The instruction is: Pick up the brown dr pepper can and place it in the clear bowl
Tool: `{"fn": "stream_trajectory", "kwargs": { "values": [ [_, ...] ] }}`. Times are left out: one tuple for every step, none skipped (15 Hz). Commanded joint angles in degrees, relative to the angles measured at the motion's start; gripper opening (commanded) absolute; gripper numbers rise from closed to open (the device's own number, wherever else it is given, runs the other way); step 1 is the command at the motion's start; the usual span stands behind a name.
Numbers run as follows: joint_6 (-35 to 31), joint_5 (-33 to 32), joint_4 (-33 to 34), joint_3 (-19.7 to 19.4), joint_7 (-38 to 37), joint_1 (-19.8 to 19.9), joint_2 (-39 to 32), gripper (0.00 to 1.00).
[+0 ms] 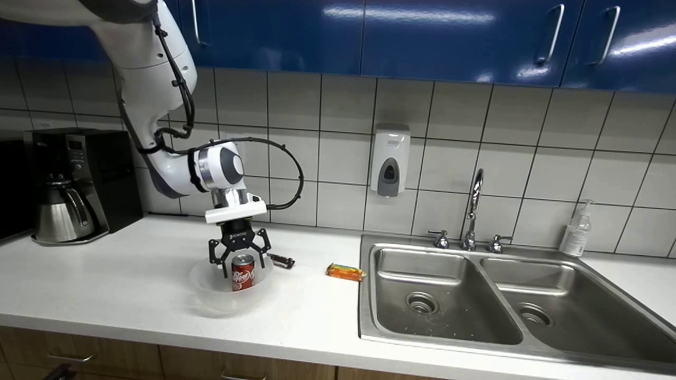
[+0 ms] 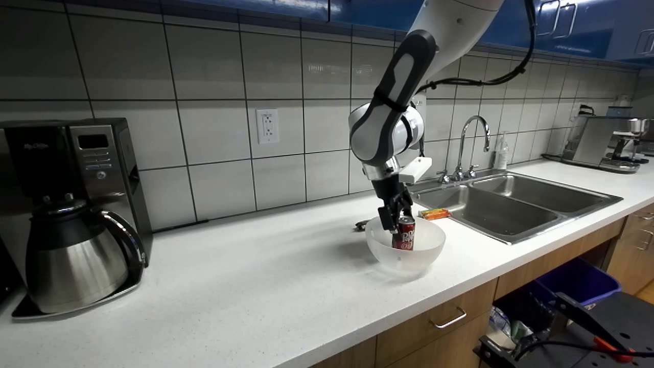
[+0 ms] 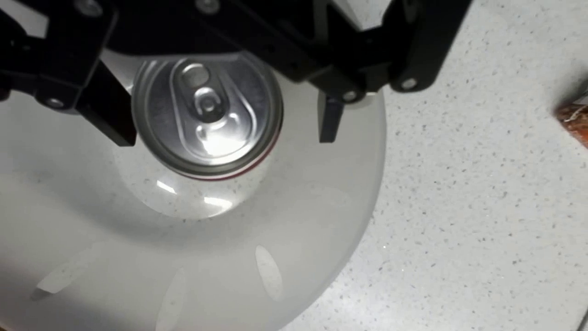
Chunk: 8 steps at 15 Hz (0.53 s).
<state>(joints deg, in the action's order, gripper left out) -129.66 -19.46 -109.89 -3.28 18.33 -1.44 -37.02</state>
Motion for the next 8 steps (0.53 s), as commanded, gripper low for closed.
{"fn": "stream_trajectory", "kwargs": {
  "values": [
    [-1.2,0.4,-4.1,1.4,0.5,1.8,5.7,1.00],
    [-1.6,0.4,-5.0,1.5,0.5,1.9,6.8,1.00],
    [-1.9,0.4,-5.9,1.7,0.5,1.9,8.0,1.00],
    [-2.4,0.5,-7.0,1.8,0.5,2.0,9.3,1.00],
    [-2.6,0.7,-8.0,2.0,0.6,2.0,10.5,1.00],
    [-3.1,0.9,-9.3,2.2,0.7,2.1,11.9,1.00],
    [-3.4,1.2,-10.6,2.4,1.2,2.3,13.3,1.00],
    [-3.9,1.8,-12.2,2.7,1.5,2.5,14.9,1.00]
  ]
}}
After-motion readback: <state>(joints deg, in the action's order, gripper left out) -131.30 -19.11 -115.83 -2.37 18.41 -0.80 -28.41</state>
